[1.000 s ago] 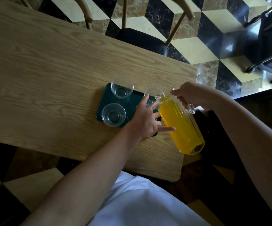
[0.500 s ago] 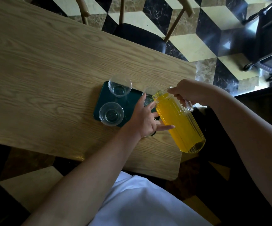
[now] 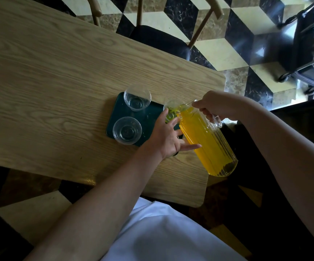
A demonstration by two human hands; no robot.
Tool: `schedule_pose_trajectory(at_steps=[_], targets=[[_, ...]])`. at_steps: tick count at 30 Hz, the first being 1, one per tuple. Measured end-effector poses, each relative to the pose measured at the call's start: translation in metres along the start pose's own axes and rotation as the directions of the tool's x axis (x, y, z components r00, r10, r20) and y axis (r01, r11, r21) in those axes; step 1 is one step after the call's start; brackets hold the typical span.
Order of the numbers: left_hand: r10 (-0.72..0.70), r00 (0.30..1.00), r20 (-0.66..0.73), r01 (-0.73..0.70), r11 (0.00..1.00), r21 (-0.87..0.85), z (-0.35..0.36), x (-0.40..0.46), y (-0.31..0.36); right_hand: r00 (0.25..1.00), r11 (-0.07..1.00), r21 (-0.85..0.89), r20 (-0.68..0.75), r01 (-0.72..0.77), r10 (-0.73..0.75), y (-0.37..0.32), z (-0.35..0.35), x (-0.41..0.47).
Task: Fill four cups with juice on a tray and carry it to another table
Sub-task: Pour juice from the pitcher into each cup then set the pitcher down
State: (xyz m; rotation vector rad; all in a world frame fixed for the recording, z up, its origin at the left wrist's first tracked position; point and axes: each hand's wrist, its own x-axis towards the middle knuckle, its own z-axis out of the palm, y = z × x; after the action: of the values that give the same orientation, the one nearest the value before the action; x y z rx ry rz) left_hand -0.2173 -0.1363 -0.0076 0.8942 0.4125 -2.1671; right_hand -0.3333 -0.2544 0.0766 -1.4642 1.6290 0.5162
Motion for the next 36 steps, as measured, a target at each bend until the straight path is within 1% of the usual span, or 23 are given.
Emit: schedule_pose_trajectory(at_steps=[7, 11, 36], targets=[[0.004, 1.000, 0.017, -0.004, 1.000, 0.007, -0.003, 0.002, -0.001, 1.000, 0.999, -0.041, -0.007, 0.018, -0.018, -0.002, 0.001, 0.000], [0.001, 0.999, 0.036, -0.002, 1.000, 0.017, -0.006, 0.006, -0.001, 1.000, 1.000, -0.008, 0.001, 0.003, -0.003, -0.001, 0.001, 0.000], [0.013, 0.999, 0.051, -0.012, 1.000, -0.026, -0.006, 0.012, -0.002, 1.000, 1.000, -0.025, -0.005, 0.019, -0.019, -0.005, -0.004, 0.001]])
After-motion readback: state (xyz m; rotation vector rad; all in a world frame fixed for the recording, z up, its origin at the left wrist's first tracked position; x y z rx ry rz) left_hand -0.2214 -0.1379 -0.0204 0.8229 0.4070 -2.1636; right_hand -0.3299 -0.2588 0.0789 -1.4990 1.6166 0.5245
